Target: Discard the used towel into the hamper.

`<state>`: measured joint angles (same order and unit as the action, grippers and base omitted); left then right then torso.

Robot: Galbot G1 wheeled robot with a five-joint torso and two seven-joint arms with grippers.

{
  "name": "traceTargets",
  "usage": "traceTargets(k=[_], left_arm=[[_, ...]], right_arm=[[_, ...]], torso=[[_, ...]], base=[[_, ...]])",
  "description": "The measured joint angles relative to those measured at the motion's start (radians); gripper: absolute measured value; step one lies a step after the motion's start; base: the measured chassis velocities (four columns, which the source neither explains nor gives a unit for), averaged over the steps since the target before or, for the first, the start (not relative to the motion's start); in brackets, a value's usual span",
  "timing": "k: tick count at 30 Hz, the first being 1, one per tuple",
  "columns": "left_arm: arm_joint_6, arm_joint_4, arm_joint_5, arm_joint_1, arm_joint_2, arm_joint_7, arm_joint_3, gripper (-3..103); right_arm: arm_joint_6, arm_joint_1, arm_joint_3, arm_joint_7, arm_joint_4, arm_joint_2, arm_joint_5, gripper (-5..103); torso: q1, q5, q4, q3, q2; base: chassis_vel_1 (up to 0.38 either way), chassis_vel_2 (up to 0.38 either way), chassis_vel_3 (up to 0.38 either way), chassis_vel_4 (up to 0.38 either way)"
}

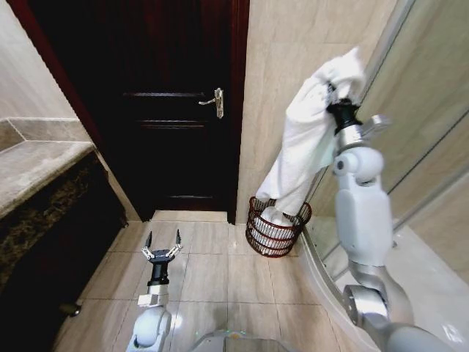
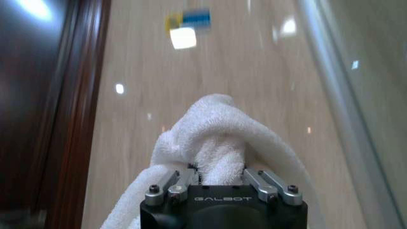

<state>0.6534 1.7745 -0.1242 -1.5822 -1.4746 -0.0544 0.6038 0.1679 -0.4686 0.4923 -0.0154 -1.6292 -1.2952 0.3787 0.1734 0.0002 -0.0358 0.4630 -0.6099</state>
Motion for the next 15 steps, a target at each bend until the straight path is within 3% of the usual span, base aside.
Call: traceTargets(k=[6, 9, 15], left_arm=[[0.002, -0.001, -0.002, -0.001, 0.002, 0.000, -0.001, 100], [0.007, 0.011, -0.003, -0.011, 0.002, 0.000, 0.000, 100], [0.019, 0.013, -0.016, -0.027, 0.004, 0.001, 0.000, 100]], right_arm=[[-0.080, -0.032, -0.008, 0.031, 0.166, -0.045, -0.093, 27], [-0.168, -0.030, 0.006, 0.045, 0.326, -0.093, -0.172, 27], [-0.158, -0.079, 0.023, 0.049, 0.375, -0.118, -0.206, 27]], torso=[[0.000, -0.0004, 0.0002, 0.000, 0.000], [0.000, 0.0000, -0.0002, 0.000, 0.001], [0.000, -0.0005, -0.0003, -0.001, 0.001]], base=[[0.000, 0.000, 0.000, 0.000], [0.000, 0.000, 0.000, 0.000], [0.000, 0.000, 0.000, 0.000]])
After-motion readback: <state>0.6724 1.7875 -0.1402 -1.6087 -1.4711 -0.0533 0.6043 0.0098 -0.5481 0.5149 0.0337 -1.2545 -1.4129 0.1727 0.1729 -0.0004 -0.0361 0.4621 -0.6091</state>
